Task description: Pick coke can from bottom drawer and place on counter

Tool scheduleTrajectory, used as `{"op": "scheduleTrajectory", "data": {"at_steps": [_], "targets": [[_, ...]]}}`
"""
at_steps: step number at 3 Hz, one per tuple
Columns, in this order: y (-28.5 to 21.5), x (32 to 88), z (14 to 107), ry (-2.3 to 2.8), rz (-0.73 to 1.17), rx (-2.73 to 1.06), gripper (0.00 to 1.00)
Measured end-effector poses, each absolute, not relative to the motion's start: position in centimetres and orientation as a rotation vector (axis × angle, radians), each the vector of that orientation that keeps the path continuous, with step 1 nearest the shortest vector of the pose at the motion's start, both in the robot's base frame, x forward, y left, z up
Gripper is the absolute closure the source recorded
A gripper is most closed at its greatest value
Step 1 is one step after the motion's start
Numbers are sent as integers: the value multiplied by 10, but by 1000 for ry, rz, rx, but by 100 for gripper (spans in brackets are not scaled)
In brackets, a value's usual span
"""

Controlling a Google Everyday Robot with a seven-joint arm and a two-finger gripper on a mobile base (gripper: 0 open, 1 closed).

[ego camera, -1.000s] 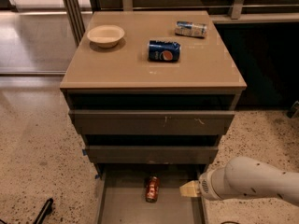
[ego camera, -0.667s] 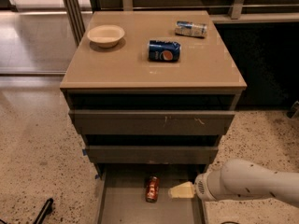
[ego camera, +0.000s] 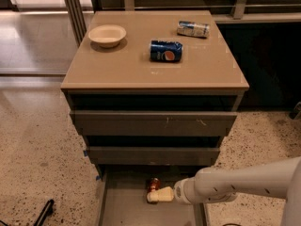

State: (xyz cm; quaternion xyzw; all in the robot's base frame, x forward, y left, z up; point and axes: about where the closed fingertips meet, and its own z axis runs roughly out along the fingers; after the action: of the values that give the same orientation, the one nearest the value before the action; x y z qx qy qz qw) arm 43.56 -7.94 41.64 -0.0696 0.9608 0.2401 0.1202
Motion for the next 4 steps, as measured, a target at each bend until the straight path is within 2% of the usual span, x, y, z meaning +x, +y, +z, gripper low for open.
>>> {"op": "scheduleTrajectory", "data": {"at_steps": [1, 4], "targets": [[-45, 443, 378, 2839, 709, -229, 0], [-35, 440, 348, 2802, 682, -186, 0]]}}
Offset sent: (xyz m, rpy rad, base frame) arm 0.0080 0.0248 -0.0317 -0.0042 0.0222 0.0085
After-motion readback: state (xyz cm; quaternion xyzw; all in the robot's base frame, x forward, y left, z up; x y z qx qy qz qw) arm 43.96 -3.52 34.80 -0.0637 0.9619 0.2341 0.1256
